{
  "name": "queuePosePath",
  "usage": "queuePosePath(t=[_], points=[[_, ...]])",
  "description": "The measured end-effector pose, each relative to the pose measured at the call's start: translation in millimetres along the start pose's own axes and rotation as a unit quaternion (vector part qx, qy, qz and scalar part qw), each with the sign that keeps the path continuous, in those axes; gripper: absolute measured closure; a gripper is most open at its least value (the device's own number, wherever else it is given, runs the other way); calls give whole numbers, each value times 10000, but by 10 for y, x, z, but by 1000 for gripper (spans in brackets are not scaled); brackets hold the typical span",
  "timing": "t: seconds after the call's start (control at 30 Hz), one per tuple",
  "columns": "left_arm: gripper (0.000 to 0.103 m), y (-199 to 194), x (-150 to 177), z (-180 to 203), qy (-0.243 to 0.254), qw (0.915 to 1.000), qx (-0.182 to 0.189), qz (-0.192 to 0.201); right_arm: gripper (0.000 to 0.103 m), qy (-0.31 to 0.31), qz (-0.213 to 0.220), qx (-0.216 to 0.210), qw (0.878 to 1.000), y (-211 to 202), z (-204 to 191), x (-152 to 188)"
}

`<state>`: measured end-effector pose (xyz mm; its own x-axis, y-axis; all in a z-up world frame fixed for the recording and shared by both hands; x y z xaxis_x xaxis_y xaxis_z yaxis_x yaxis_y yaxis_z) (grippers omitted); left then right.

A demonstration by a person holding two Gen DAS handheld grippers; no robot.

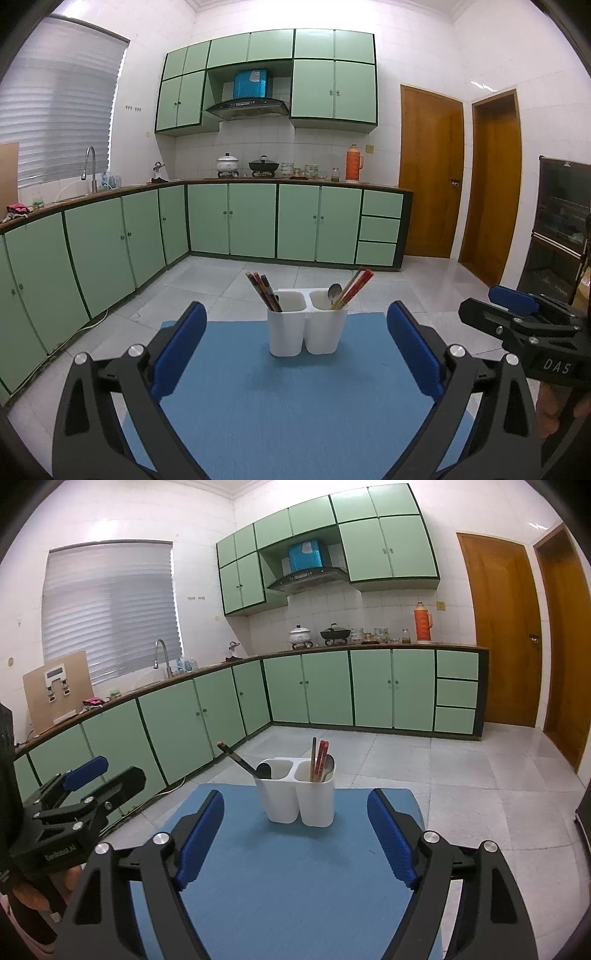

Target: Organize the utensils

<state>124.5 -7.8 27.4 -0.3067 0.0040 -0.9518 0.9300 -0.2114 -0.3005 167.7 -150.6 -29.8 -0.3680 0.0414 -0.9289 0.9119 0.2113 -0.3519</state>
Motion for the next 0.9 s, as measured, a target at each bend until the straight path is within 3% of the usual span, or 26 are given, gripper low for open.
queuePosePath(t=[0.9], points=[[8,-205,5,94,57,10000,-11,67,25,-199,162,-116,9996,-210,-190,3]])
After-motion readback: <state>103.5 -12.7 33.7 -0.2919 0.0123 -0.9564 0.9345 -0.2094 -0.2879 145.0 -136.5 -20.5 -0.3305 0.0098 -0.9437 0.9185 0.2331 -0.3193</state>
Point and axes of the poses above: each gripper's, at about its wrist camera, not at the fingertips, and y roughly the way its jaws point, z to its right, x to its underside, the point moved 8 cm from there along y, roughly the way its jaws point, and after that the axes turned 5 degrees about x, right-handed, at the moved point
